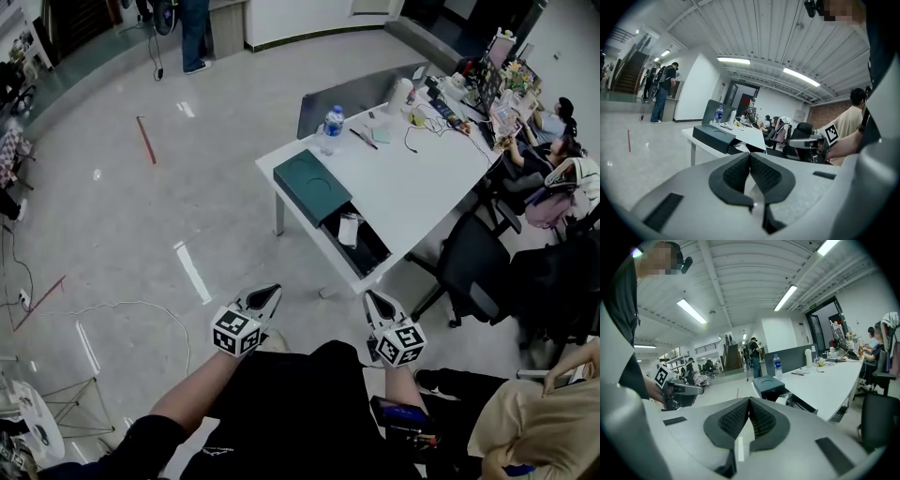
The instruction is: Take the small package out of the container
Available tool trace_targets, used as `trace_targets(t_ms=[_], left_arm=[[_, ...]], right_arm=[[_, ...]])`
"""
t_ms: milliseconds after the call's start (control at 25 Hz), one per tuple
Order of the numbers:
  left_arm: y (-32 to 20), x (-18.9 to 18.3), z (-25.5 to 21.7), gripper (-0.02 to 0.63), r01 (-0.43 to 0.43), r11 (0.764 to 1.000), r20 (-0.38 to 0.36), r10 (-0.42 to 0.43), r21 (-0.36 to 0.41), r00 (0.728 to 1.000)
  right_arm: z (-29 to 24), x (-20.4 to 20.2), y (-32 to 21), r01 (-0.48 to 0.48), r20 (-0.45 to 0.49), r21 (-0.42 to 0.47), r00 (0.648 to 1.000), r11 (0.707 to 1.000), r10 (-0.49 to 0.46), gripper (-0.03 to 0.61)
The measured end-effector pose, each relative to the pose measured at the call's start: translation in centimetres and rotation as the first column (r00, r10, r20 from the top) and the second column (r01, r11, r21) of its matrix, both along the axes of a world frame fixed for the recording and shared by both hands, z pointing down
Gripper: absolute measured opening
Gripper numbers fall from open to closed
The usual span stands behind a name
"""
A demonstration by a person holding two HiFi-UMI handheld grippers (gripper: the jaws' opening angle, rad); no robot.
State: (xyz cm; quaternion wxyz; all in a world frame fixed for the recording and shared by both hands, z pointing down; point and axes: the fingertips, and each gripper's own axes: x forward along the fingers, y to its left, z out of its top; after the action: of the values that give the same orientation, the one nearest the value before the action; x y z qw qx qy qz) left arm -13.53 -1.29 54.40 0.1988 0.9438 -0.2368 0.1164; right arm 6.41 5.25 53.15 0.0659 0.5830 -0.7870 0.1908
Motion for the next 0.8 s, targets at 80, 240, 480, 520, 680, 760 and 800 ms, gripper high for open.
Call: trace_targets(t_ms=[80,240,480,520,680,760,800], left_arm=[[-0.3,-0.4,0.0,0.009,-0.003,1.000,-0.004,0.003,0.000,1.000],[-1.1,-1.0,0.0,0.009,-0.001,1.000,-0.012,0.001,-0.003,1.000],[-2.2,-1.2,0.5,0.010,0.008,1.000,-0.008,-0.008,-0.010,1.000],[-2.4,-1.2,0.6,0.009,0.010,1.000,-0.007,-0.010,-0.012,1.000],[-3.3,-0.8,1.0,0.011,0.012,1.000,0.005,-0.012,-0.021,1.000],[-3.8,-0.6,1.2,0.011,0.013,1.000,0.015,-0.012,-0.025,1.000],[-4.0,-0.4,1.3,0.011,0.013,1.000,0.019,-0.013,-0.026,1.000]], right_arm=[[-0.1,-0.2,-0.4,-0.011,-0.004,-0.004,1.000,1.000,0.011,0.026],[0.2,-0.5,-1.2,-0.028,-0.012,-0.019,1.000,0.999,0.028,0.026],[1.0,0.0,-2.8,-0.045,-0.022,-0.058,0.999,0.997,0.044,0.026],[1.2,0.1,-3.1,-0.049,-0.023,-0.066,0.999,0.997,0.047,0.026],[1.9,1.1,-4.8,-0.065,-0.023,-0.089,0.998,0.994,0.063,0.026],[2.4,1.6,-5.8,-0.067,-0.019,-0.098,0.998,0.993,0.065,0.026],[2.6,1.8,-6.3,-0.067,-0.016,-0.102,0.998,0.993,0.065,0.026]])
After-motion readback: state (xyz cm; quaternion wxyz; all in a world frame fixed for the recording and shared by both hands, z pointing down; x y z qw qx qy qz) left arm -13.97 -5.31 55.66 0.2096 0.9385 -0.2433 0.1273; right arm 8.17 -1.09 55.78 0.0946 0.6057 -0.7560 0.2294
